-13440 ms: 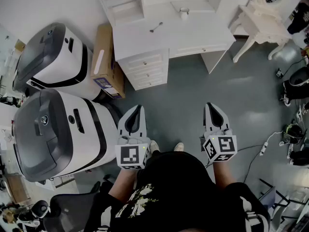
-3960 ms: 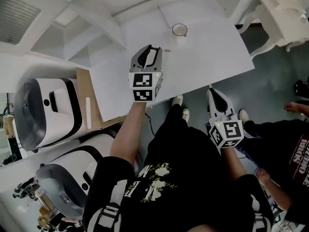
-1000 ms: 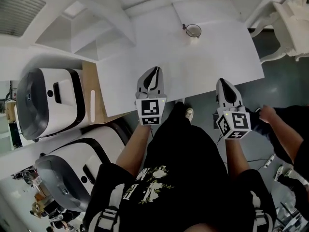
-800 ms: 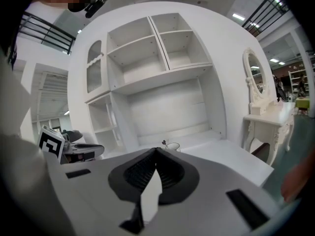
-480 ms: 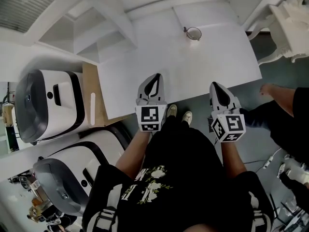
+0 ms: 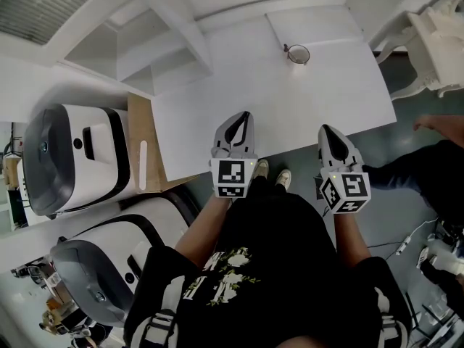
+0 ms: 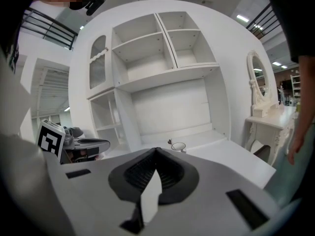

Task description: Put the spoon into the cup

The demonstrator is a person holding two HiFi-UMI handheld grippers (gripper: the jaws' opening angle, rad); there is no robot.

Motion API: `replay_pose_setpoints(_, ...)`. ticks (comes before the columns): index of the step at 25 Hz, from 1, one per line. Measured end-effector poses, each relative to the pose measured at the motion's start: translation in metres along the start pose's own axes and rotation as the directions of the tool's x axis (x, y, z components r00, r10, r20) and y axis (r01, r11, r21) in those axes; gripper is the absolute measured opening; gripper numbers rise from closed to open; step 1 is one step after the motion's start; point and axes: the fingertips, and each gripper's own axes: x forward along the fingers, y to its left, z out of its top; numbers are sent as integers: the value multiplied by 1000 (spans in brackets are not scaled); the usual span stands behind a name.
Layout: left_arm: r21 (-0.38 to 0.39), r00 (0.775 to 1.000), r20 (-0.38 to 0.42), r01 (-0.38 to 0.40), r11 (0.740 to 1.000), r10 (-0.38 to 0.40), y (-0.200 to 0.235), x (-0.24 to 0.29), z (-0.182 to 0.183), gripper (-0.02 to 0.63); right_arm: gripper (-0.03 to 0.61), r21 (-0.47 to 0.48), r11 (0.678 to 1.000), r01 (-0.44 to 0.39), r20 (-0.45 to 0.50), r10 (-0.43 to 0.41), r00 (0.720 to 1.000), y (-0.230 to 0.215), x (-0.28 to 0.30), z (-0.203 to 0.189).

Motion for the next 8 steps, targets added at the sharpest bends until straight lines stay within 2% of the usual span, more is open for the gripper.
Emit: replay_pose_setpoints(8, 0, 1000, -9, 29, 1000, -29, 2, 4, -1, 11, 60, -2, 1000, 7, -7, -7, 1000, 4, 3, 1)
